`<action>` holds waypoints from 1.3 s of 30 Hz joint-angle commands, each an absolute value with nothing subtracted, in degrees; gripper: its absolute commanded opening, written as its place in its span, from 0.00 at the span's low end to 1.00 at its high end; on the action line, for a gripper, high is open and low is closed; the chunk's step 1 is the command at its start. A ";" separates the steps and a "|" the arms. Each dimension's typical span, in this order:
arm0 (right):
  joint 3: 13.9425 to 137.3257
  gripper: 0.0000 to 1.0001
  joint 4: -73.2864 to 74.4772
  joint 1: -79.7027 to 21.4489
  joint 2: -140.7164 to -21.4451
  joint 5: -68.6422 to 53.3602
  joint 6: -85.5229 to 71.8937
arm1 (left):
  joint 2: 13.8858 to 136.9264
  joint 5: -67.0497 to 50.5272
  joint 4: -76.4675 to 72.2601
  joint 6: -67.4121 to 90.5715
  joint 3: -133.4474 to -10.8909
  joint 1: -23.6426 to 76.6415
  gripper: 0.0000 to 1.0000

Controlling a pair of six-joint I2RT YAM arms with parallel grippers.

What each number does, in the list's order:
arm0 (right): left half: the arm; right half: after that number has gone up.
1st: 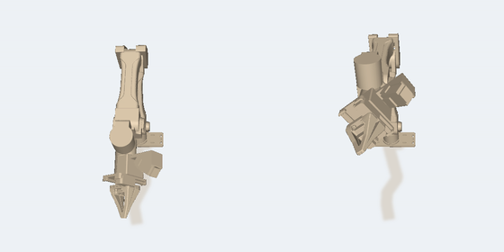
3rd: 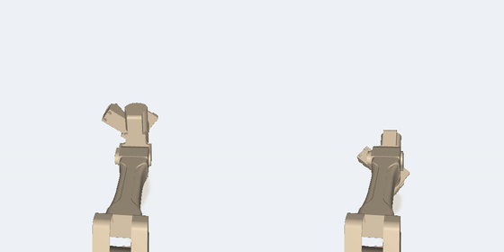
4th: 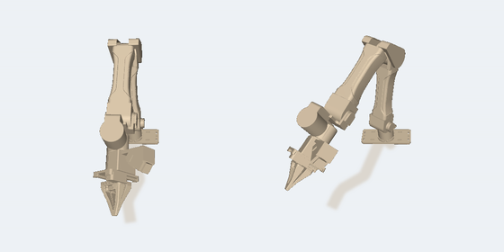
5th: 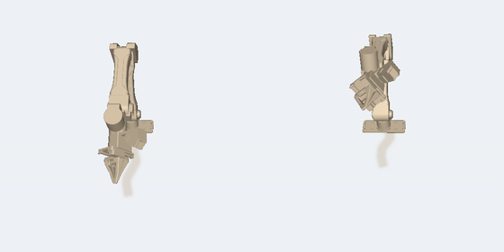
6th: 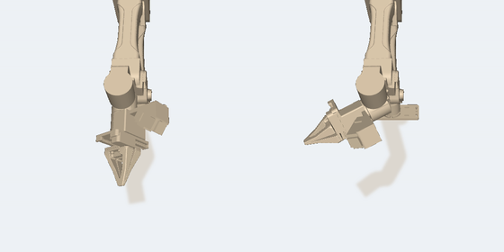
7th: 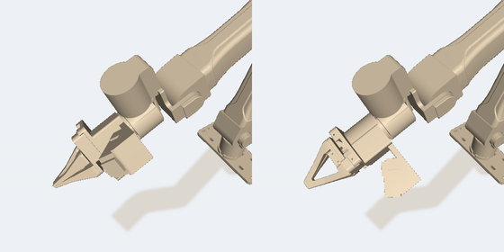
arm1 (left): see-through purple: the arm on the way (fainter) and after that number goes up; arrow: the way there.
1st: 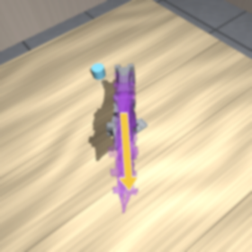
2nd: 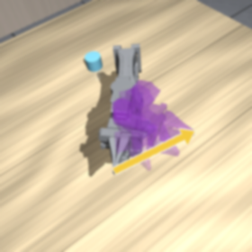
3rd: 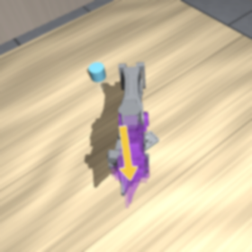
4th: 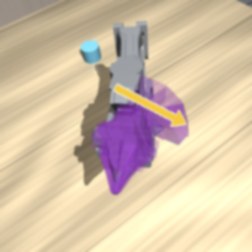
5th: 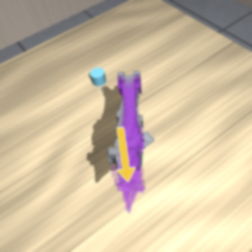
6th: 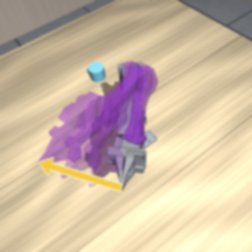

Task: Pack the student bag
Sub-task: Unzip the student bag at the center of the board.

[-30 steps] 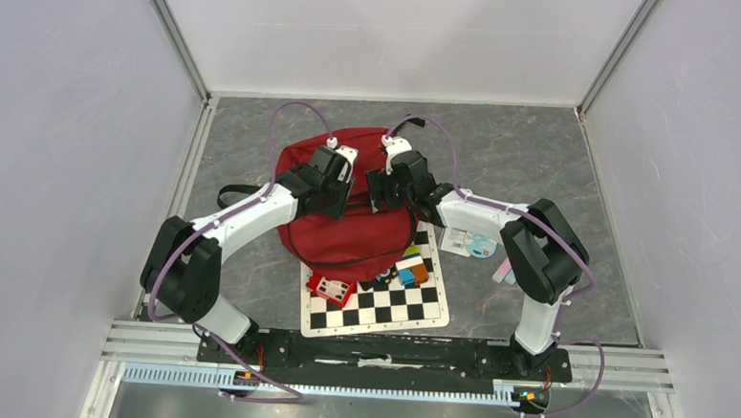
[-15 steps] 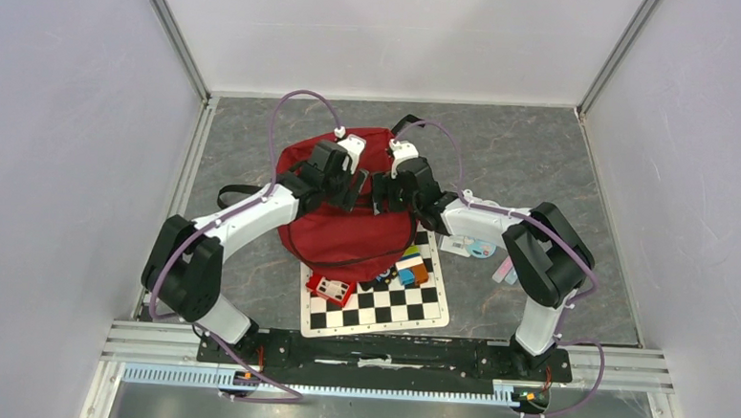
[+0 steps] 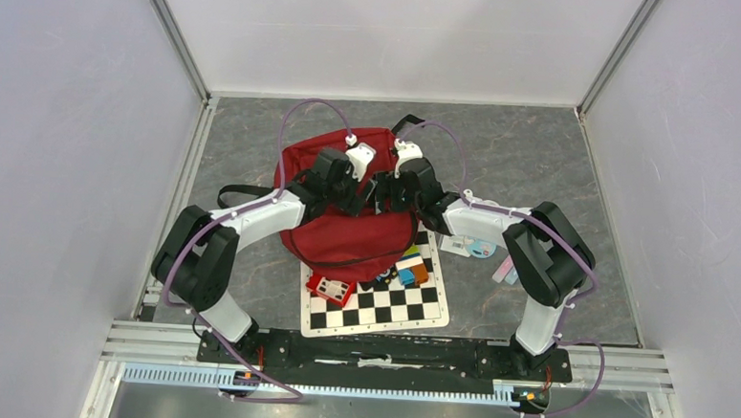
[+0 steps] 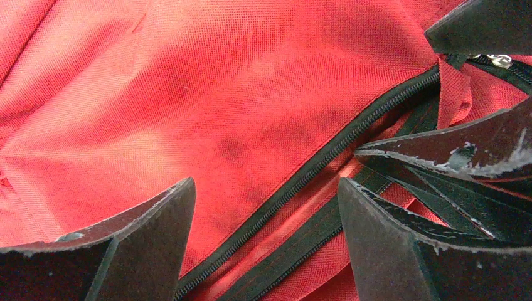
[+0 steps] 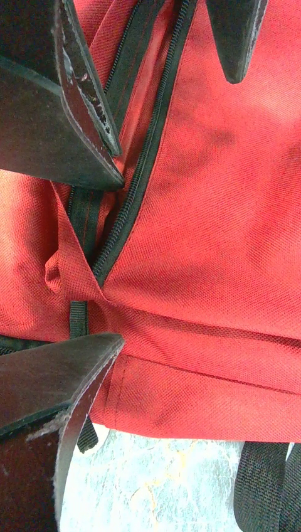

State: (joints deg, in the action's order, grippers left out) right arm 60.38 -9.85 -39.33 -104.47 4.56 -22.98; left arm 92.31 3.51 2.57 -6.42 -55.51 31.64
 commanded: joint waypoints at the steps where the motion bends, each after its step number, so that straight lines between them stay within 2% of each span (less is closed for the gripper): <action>1: 58.84 0.88 -6.15 -39.97 -103.31 3.52 -20.98 | 93.41 3.05 -2.17 -10.06 -54.26 31.99 0.89; 8: 58.49 0.88 -6.74 -40.03 -102.70 2.55 -21.83 | 100.09 15.93 3.07 -5.40 -61.68 31.97 0.84; 16: 58.08 0.88 -7.16 -39.99 -102.33 2.08 -22.46 | 102.07 24.35 0.26 -3.23 -63.24 31.86 0.65; 21: 57.87 0.88 -7.28 -39.99 -102.09 1.93 -22.61 | 102.29 19.75 0.26 -3.09 -63.43 31.73 0.62; 24: 58.00 0.88 -7.29 -39.99 -101.78 1.93 -22.76 | 102.27 19.28 0.27 -3.36 -63.36 31.77 0.47; 27: 57.79 0.87 -7.29 -39.98 -101.23 1.99 -22.61 | 100.68 20.83 0.26 -3.26 -63.37 31.77 0.18; 28: 57.64 0.87 -7.20 -39.92 -100.96 2.10 -22.41 | 99.77 20.64 0.26 -3.46 -63.37 31.76 0.14; 33: 57.06 0.88 -7.05 -39.86 -97.86 2.26 -19.49 | 92.89 18.32 0.56 -4.09 -63.50 31.73 0.02; 39: 57.54 0.91 -9.46 -39.65 -93.89 3.42 -11.54 | 88.74 11.33 6.63 -6.04 -66.84 31.64 0.02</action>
